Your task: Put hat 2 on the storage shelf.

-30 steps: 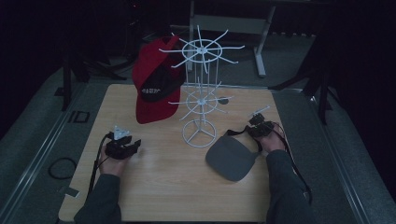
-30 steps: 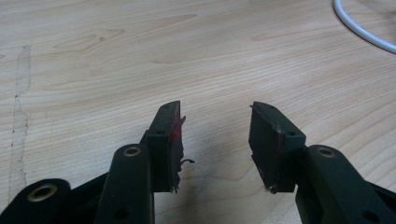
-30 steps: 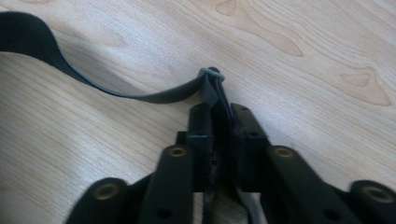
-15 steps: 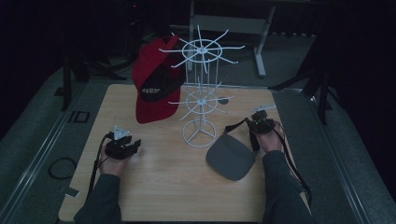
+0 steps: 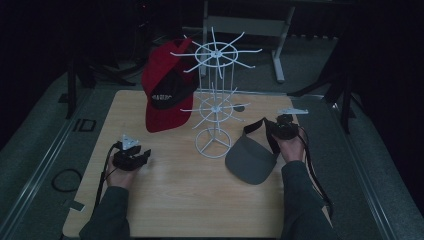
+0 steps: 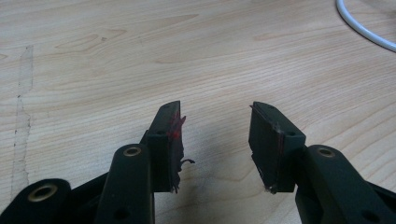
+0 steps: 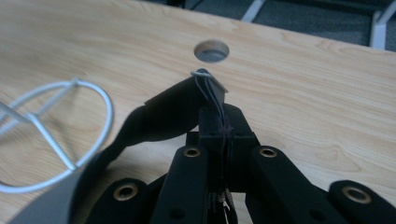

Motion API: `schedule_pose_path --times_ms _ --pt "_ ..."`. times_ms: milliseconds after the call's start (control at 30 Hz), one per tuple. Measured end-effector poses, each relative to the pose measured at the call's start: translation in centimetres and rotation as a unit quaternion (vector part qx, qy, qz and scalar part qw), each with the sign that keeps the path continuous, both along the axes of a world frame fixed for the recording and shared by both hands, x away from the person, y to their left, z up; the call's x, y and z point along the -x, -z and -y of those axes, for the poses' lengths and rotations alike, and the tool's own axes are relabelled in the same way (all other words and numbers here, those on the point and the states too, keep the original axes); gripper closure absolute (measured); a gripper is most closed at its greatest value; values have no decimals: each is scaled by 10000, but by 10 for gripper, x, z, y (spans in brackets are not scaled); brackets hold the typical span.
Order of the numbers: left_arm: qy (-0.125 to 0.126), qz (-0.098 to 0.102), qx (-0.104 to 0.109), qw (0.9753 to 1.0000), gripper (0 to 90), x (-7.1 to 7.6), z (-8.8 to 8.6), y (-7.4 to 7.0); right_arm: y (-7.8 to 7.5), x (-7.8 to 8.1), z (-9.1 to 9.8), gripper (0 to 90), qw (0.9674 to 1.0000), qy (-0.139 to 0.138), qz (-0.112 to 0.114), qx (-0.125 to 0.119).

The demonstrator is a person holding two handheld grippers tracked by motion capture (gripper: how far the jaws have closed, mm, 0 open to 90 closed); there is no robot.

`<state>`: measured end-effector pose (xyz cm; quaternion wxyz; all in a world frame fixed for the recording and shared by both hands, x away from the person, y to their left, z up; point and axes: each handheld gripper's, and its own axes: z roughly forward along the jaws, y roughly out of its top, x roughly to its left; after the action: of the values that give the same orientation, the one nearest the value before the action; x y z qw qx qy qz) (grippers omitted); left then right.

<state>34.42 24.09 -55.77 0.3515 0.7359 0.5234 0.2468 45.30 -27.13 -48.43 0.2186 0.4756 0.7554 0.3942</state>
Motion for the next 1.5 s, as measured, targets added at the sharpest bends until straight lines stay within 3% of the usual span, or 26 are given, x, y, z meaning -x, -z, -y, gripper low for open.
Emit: schedule_pose_path --times_ms 200,567,1100,1500 --pt "-1 -4 -24 10000 553 0 0 0 -8 5 3 883 9994 -61 132 -303" --pt "-8 7 -17 10000 554 0 1 0 -30 15 1 883 9982 -165 479 -332" --pt "-14 21 -17 10000 554 0 1 -1 -68 35 -5 883 9927 -427 1040 -435" --pt "-17 21 -18 10000 554 0 1 -1 -84 47 -5 883 9895 -512 1278 -430"
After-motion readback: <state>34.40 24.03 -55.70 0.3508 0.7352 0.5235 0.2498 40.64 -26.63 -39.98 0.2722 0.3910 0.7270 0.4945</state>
